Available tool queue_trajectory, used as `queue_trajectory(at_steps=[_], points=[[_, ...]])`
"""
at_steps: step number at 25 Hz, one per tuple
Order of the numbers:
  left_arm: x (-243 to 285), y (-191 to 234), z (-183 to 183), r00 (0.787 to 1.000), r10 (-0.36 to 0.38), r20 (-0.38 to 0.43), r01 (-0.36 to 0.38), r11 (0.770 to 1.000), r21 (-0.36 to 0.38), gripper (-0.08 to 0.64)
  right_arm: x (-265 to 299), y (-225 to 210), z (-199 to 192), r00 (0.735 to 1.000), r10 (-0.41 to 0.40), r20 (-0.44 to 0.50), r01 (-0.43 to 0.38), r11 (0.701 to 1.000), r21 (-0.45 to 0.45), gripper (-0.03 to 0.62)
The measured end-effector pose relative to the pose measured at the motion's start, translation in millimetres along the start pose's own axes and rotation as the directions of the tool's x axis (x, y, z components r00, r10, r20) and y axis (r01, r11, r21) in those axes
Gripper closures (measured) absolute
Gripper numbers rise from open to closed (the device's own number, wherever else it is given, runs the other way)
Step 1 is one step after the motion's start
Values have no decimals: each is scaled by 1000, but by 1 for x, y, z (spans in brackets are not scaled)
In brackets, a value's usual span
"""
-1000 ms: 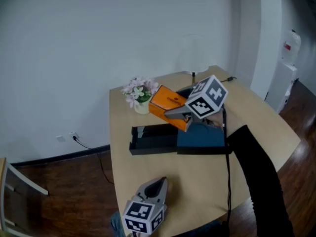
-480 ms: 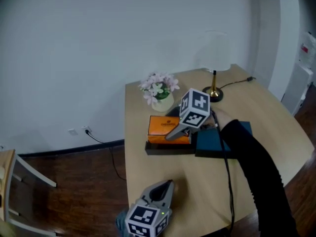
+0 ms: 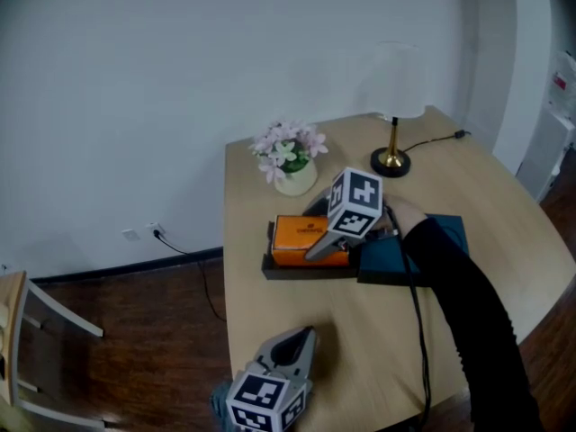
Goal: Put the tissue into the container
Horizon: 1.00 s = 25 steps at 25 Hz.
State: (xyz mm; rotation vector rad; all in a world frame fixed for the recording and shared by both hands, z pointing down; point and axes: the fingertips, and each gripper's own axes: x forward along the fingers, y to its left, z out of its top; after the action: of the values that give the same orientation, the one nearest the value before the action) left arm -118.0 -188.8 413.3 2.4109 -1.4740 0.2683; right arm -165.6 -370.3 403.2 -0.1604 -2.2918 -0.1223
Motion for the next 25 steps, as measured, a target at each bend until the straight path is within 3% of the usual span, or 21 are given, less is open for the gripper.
queue_trajectory(at_steps=[3, 8, 13, 17, 19, 22, 25], points=[[-1, -1, 1, 1000, 5, -7, -5, 1000, -3, 560, -7, -9, 5, 998, -64, 26, 64, 998, 14, 114], [-7, 0, 4, 1000, 17, 4, -17, 1000, 6, 559, -42, 3, 40, 974, -202, 106, 204, 979, -14, 114], [-17, -5, 12, 999, 19, 43, -20, 1000, 23, 560, -75, 51, 54, 919, -361, 159, 364, 931, 14, 114], [-24, -17, 15, 998, 6, 64, -9, 999, 38, 560, -90, 91, 34, 871, -460, 173, 436, 886, 158, 115], [-27, -24, 13, 997, 2, 71, -6, 999, 47, 559, -95, 108, 16, 838, -518, 169, 472, 846, 248, 117], [-29, -35, 5, 997, -7, 74, 2, 998, 56, 560, -98, 136, -16, 767, -626, 141, 550, 755, 358, 185], [-30, -43, -3, 998, -11, 60, 7, 998, 60, 560, -106, 161, -48, 667, -737, 108, 615, 627, 479, 438]])
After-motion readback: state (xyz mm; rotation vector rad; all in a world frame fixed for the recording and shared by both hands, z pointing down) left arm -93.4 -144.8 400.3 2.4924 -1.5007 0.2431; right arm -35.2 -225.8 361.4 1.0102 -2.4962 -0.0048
